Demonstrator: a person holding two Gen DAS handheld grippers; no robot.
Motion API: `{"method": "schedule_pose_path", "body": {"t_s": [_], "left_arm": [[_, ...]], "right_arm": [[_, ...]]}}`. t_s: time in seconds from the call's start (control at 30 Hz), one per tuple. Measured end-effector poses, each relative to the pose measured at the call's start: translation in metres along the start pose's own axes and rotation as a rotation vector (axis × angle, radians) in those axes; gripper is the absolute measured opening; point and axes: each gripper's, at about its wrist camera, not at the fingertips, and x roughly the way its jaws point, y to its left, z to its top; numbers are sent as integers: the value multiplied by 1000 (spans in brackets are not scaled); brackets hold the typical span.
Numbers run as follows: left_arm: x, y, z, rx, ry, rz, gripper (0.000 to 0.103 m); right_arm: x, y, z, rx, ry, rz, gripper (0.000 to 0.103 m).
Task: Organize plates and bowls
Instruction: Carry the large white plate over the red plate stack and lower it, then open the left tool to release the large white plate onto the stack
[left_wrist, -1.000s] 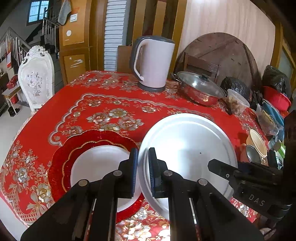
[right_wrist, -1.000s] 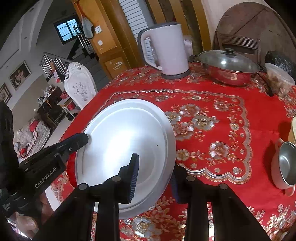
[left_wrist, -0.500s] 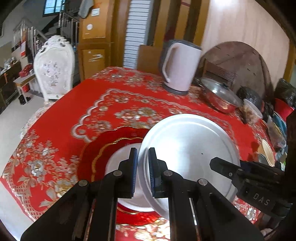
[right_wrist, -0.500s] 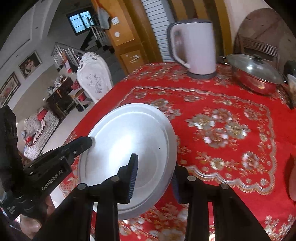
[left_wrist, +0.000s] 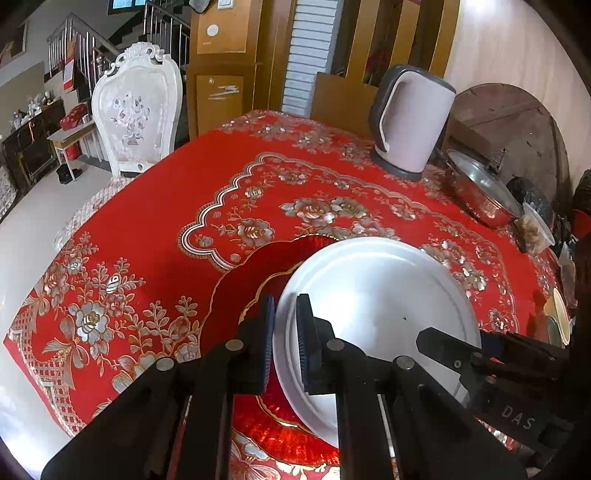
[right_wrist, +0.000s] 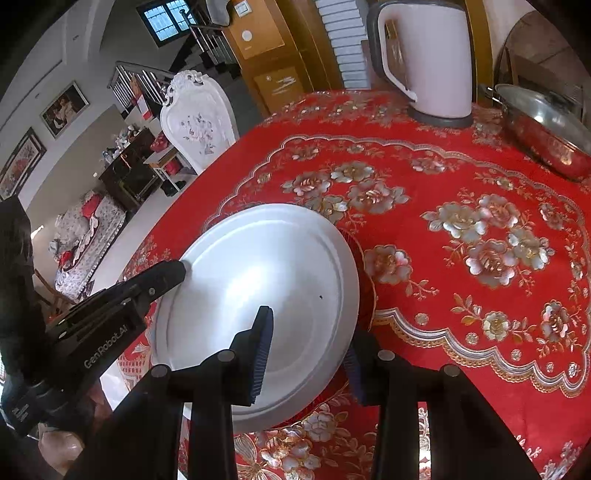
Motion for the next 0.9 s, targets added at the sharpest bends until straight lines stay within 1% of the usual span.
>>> {"method": "schedule_pose_path", "body": {"t_s": [0.07, 0.17, 0.23, 0.37, 0.47, 0.67, 0.77, 0.8, 0.83, 0.87, 0.9], "left_arm": [[1, 0, 0, 1, 4, 0, 9], [3, 0, -2, -3, 2, 10, 9], [3, 1, -2, -10, -5, 22, 9], [3, 9, 0, -37, -2, 22, 10], [0, 8, 0, -37, -8, 19, 10], [-12, -10, -4, -6, -29, -12, 10], [-20, -24, -8, 20, -42, -27, 11], [-23, -30, -9, 31, -47, -31, 14], [-26, -37, -11, 49, -55, -34, 23], [-29, -42, -12, 58, -59, -37, 39], [-33, -50, -15, 71, -69, -47, 47]], "right_arm": [[1, -1, -1, 10, 6, 9, 41], [1, -2, -2, 9, 9, 0, 43], [2, -4, -3, 23, 14, 7, 51], [0, -6, -3, 31, 9, 16, 51], [-10, -8, -5, 36, -11, 20, 51], [-33, -17, -13, 49, -61, 4, 58], [-45, -25, -20, 49, -91, -26, 65], [-50, -29, -23, 51, -104, -42, 68], [-54, -33, -26, 55, -113, -55, 68], [-58, -37, -27, 62, -120, -66, 68], [-64, -43, -31, 72, -133, -82, 68]]}}
